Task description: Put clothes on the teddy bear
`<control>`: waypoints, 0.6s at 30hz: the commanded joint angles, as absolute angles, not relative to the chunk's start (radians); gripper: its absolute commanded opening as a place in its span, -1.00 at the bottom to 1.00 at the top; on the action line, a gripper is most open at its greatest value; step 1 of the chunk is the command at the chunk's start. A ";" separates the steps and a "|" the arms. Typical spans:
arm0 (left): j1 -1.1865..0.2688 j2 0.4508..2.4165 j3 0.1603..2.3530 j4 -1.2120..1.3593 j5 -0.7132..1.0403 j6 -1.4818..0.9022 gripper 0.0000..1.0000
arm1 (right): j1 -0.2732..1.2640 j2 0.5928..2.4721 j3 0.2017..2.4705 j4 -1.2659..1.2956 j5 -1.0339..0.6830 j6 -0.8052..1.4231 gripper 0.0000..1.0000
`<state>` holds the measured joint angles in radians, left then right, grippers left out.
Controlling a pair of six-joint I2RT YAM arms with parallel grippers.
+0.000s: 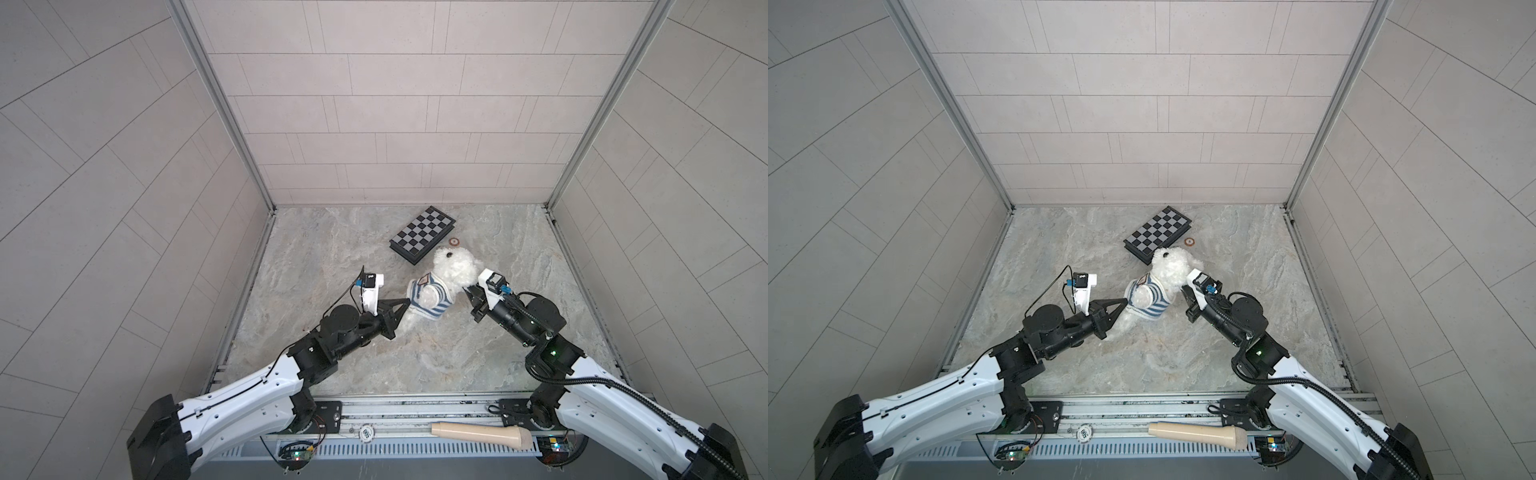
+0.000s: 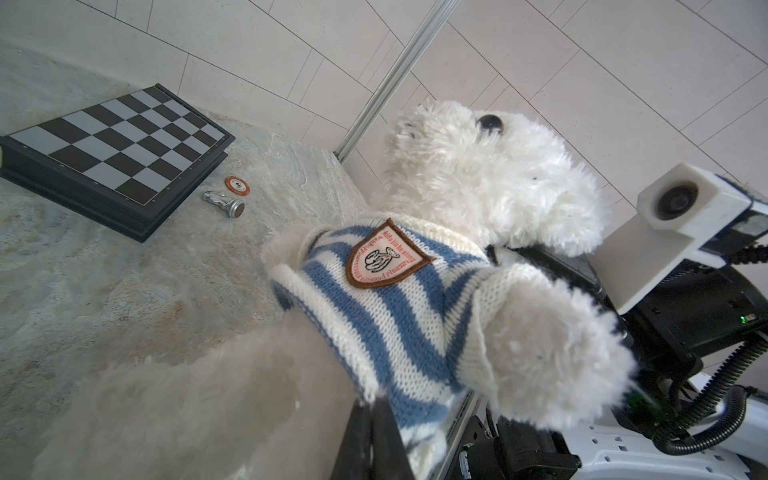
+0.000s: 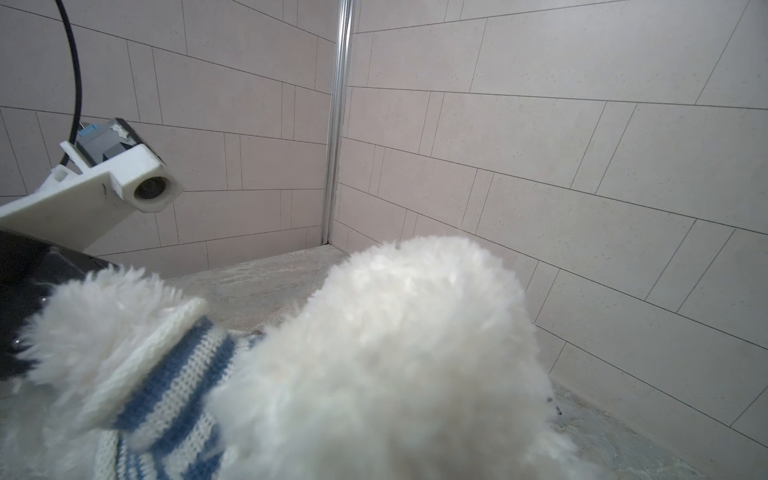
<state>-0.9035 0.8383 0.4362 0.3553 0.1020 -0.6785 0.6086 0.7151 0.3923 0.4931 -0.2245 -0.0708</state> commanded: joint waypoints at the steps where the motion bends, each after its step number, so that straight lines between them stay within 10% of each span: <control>1: -0.898 0.845 0.425 0.387 0.183 -0.638 -0.99 | 0.610 0.696 0.431 0.537 -0.248 -0.071 -1.00; 18: -0.900 0.614 0.383 0.245 0.346 -0.533 0.36 | 0.555 0.736 0.640 0.236 -0.676 -0.250 -1.00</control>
<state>-0.9035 0.6498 0.3679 0.2913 0.3080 -0.5770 0.5674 0.7418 0.5922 0.2466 -0.5106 -0.1547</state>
